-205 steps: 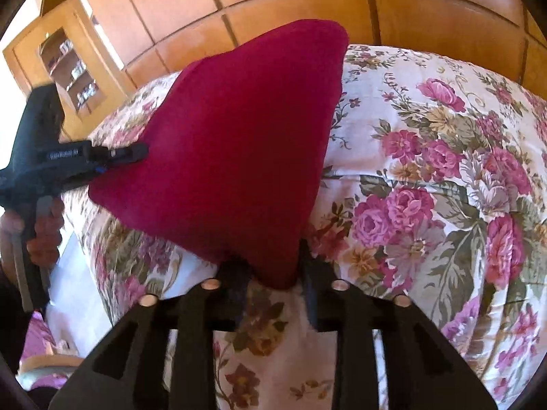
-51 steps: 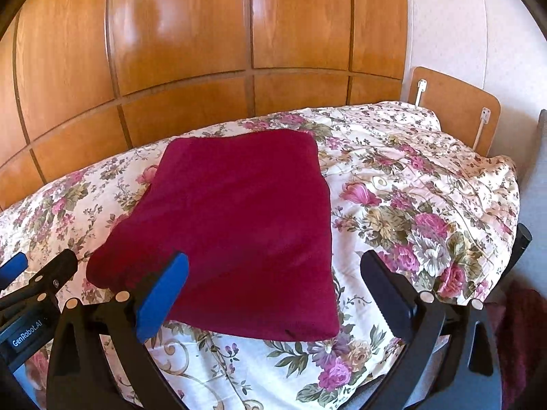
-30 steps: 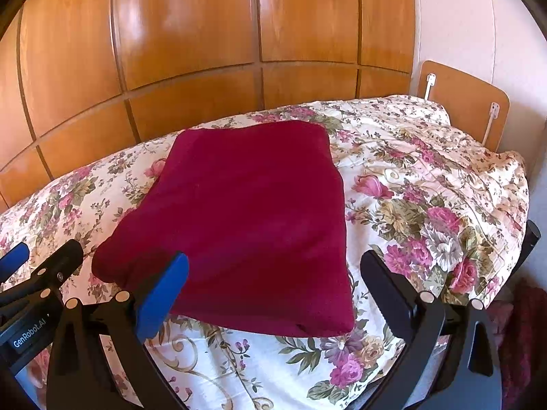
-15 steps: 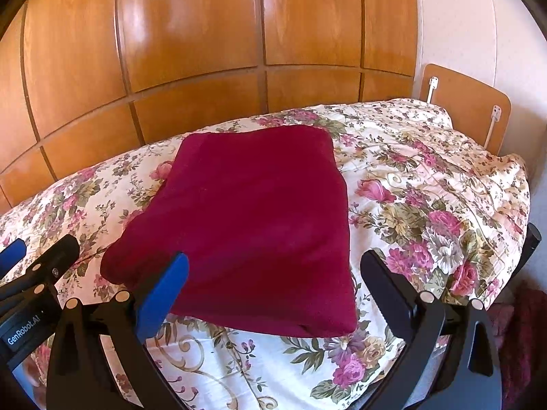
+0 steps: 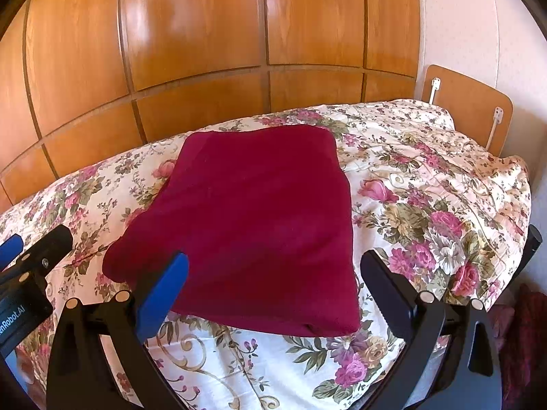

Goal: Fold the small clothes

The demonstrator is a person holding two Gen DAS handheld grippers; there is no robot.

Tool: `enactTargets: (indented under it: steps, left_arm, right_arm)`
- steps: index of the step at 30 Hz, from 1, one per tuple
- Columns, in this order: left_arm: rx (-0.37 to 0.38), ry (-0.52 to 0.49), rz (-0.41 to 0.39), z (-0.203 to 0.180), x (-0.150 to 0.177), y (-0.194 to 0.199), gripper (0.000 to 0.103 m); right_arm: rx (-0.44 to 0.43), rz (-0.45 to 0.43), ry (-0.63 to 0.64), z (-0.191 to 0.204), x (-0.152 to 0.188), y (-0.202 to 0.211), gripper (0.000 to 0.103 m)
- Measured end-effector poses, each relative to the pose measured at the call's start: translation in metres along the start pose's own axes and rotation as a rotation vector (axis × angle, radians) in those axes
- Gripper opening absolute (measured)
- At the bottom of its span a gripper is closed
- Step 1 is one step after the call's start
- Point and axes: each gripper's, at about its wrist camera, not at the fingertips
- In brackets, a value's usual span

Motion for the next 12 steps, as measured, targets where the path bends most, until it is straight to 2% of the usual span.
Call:
enactTargets:
  steps: [12]
  left_arm:
    - [-0.023, 0.037, 0.041, 0.008, 0.005, -0.013, 0.099]
  right_arm:
    - [0.009, -0.012, -0.011, -0.008, -0.009, -0.003, 0.1]
Point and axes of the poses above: each gripper's, at about its wrist camera, not at the fingertips, and y roughly against the way its jaws point, z to its left, x to its underside, and after that the axes turned 14 degrees about z, right-handed
